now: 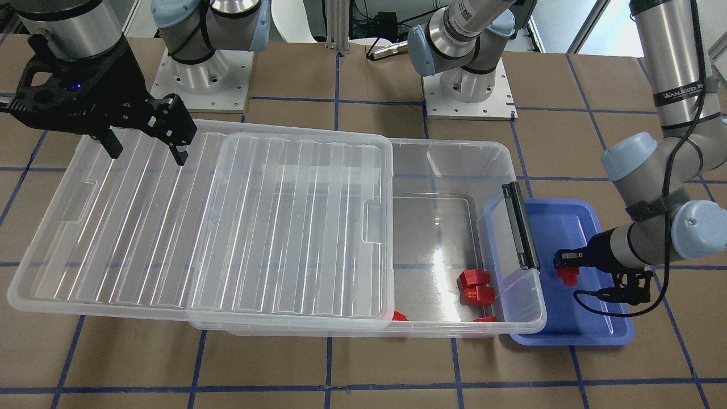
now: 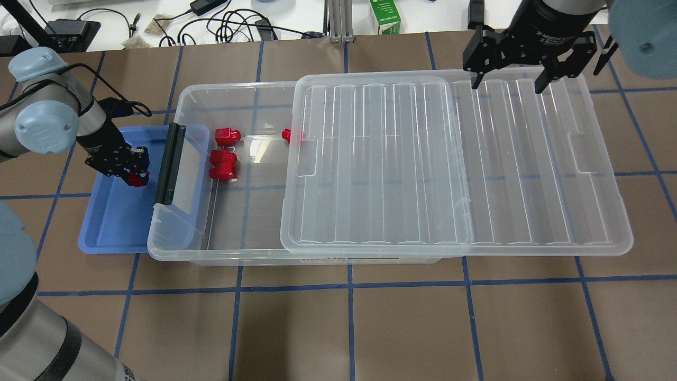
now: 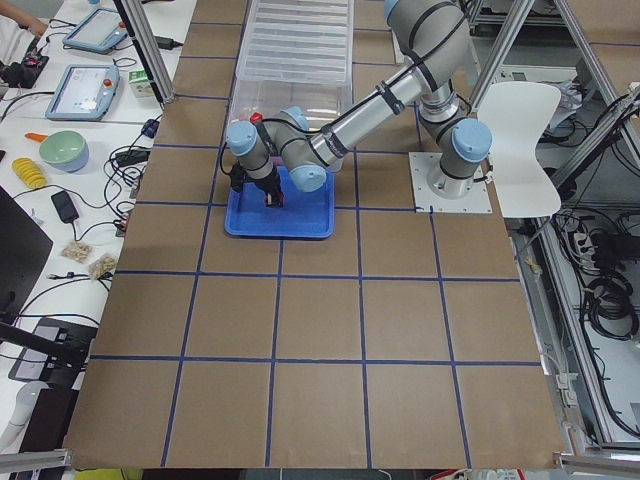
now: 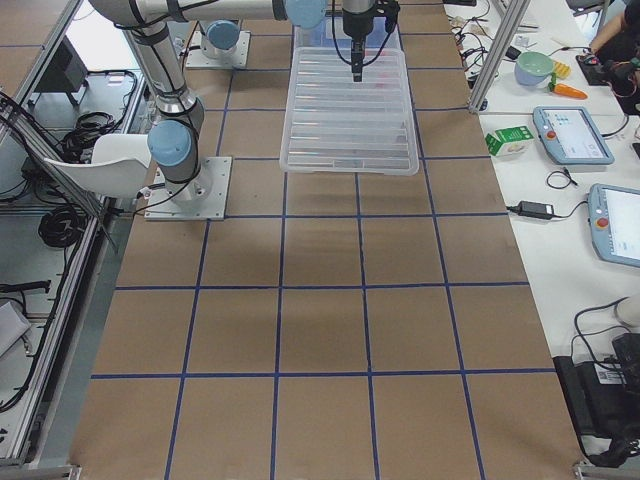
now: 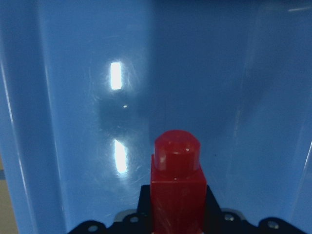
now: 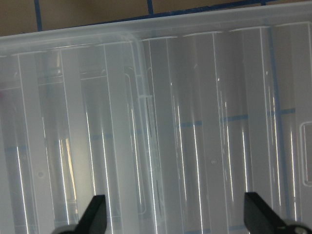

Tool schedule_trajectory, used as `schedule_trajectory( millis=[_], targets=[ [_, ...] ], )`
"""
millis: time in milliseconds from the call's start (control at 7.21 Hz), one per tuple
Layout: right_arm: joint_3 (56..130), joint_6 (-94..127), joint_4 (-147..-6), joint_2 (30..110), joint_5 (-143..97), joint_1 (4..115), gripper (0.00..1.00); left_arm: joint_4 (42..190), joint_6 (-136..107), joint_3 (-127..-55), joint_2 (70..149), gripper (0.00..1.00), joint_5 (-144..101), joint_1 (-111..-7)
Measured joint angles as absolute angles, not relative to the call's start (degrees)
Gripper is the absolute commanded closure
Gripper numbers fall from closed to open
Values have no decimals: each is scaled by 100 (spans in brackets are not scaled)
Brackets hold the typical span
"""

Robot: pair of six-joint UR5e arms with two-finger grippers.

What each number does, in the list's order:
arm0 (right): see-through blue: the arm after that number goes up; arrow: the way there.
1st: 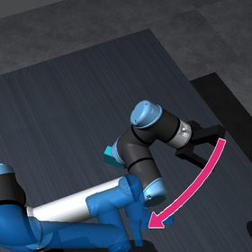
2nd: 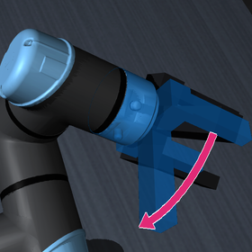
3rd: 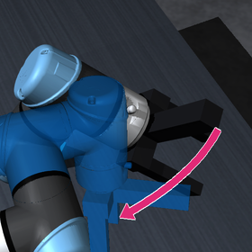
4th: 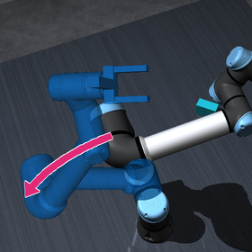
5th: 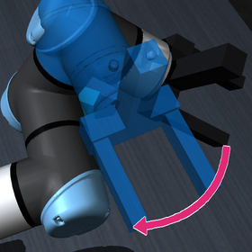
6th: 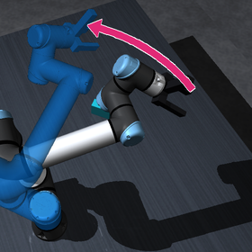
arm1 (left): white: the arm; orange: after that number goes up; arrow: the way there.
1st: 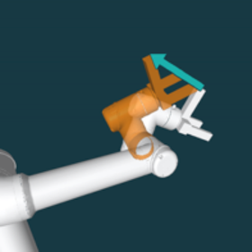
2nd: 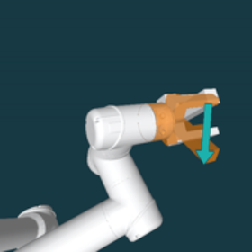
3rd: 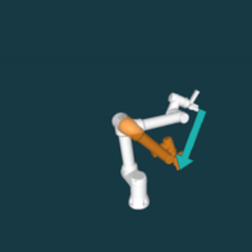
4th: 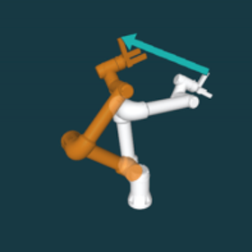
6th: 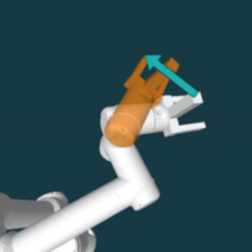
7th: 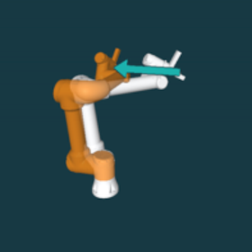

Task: Place red block in blue tray from box

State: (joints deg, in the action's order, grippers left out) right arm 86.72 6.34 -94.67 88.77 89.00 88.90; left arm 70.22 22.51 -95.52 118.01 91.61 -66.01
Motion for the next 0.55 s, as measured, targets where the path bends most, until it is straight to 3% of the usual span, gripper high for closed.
schedule_trajectory(
  millis=[139,416,555],
  targets=[
    [8669,628,-9461,8877,8902,8883,0,7035,2277,-9584,11819,22,9170,-6601],
    [8666,625,-9457,8877,8903,8878,0,7014,2304,-9616,11871,19,9201,-6601],
    [8663,622,-9459,8877,8902,8868,0,7014,2309,-9602,11891,11,9204,-6601]
  ],
)
